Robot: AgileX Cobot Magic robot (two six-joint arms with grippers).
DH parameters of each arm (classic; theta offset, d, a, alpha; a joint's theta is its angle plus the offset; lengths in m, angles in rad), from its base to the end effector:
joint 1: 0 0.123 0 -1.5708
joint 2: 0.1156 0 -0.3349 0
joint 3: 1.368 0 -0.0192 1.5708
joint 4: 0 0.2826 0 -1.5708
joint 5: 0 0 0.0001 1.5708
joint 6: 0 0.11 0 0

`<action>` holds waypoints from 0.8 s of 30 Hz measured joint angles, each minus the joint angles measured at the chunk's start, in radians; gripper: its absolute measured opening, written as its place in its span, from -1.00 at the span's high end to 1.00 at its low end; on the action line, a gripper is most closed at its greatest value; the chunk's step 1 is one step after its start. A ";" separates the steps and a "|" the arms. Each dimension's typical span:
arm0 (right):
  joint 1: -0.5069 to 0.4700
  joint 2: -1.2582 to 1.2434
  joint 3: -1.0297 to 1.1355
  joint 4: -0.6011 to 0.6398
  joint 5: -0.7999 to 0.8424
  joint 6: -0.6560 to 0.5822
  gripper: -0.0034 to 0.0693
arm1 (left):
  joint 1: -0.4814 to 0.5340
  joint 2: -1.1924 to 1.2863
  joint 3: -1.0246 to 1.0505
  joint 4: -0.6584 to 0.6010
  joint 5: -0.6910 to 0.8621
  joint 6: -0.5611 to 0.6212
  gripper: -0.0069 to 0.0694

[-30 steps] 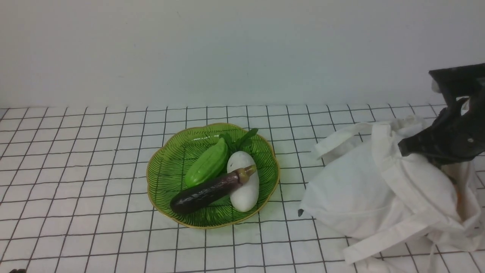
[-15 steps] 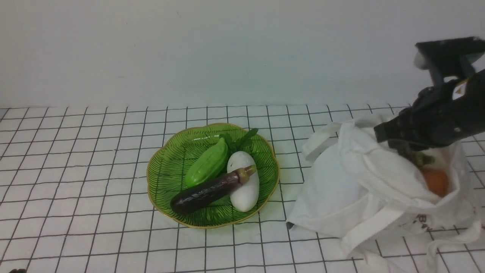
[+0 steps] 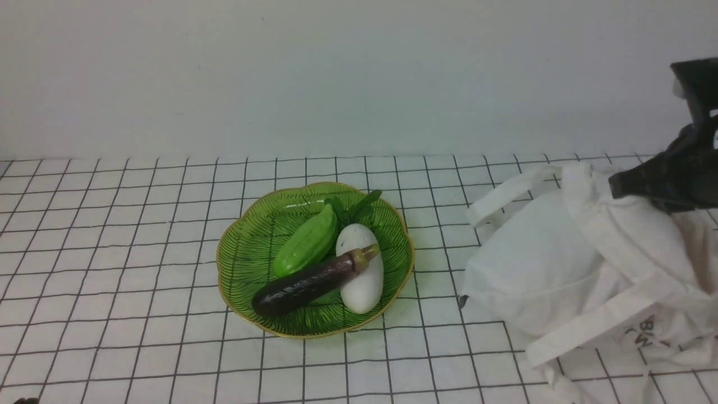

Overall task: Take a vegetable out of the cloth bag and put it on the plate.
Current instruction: Use the right arm to grab an eggplant from the bag

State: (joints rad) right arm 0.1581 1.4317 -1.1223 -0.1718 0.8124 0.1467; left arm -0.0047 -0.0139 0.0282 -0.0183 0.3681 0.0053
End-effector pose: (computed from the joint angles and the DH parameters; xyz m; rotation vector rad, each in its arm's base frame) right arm 0.3264 0.0382 0.3208 -0.1235 2.5853 -0.0935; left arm 0.0525 -0.0010 0.1646 -0.0020 1.8660 -0.0175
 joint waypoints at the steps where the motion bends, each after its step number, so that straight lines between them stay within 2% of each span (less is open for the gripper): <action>1: 0.013 -0.028 0.000 0.002 -0.010 0.000 0.92 | 0.000 0.000 0.000 0.000 0.000 -0.005 0.84; 5: 0.072 -0.112 0.000 0.019 -0.043 0.000 0.92 | 0.000 0.000 0.000 0.000 0.000 -0.005 0.84; 10: 0.136 -0.106 0.000 0.023 -0.041 -0.001 0.92 | 0.000 0.000 0.000 0.000 0.000 -0.005 0.84; 14: 0.142 -0.040 0.000 0.023 -0.041 -0.001 0.92 | 0.000 0.000 0.000 0.000 0.000 0.000 0.84; 17: 0.142 0.028 0.000 0.022 -0.045 -0.001 0.84 | 0.000 0.000 0.000 0.000 0.000 0.000 0.84; 19: 0.142 0.081 0.000 0.023 -0.047 -0.001 0.64 | 0.000 0.000 0.000 0.000 0.000 0.000 0.84; 21: 0.142 0.092 0.000 0.023 -0.043 -0.001 0.56 | 0.000 0.000 0.000 0.000 0.000 0.000 0.84; 24: 0.142 0.094 0.000 0.021 -0.010 -0.001 0.02 | 0.000 0.000 0.000 0.000 0.000 0.000 0.84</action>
State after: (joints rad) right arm 0.2998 1.5260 -1.1223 -0.1508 0.8028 0.1459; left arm -0.0047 -0.0139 0.0282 -0.0183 0.3681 0.0053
